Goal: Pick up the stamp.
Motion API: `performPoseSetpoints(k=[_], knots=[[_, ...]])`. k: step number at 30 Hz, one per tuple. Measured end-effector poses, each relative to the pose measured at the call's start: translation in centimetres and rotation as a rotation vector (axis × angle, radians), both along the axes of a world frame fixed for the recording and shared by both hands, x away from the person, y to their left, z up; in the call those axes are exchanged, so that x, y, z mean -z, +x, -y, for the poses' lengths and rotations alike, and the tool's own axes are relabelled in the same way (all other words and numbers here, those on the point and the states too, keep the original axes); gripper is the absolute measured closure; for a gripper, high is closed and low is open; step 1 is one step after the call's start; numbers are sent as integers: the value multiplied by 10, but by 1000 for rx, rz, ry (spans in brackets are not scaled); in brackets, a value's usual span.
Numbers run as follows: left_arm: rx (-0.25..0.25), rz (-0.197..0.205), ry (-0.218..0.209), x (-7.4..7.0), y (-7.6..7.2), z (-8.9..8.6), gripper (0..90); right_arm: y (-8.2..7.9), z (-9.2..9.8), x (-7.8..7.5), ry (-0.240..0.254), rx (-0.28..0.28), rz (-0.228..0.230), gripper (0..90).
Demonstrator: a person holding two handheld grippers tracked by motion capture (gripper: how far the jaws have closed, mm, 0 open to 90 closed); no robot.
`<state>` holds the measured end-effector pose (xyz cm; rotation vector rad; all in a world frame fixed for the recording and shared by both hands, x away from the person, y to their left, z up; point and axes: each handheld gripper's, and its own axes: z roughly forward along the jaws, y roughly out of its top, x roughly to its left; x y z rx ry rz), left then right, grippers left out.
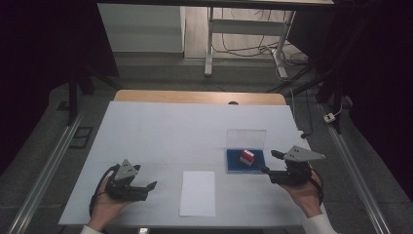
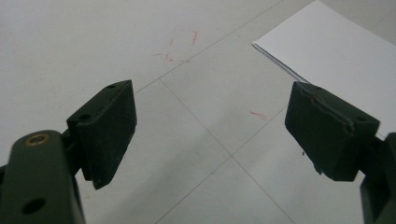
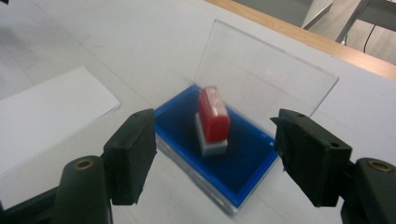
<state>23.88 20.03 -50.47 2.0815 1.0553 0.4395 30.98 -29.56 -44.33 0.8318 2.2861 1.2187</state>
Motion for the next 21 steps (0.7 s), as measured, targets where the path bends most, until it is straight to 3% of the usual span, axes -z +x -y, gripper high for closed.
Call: performPoseSetpoints(k=[10, 21], knots=[[2, -2, 2, 1, 0, -2, 170, 23, -17, -18, -31, 1, -35, 296], [8, -6, -5, 1, 0, -1, 169, 38, -23, -16, -48, 0, -67, 295]])
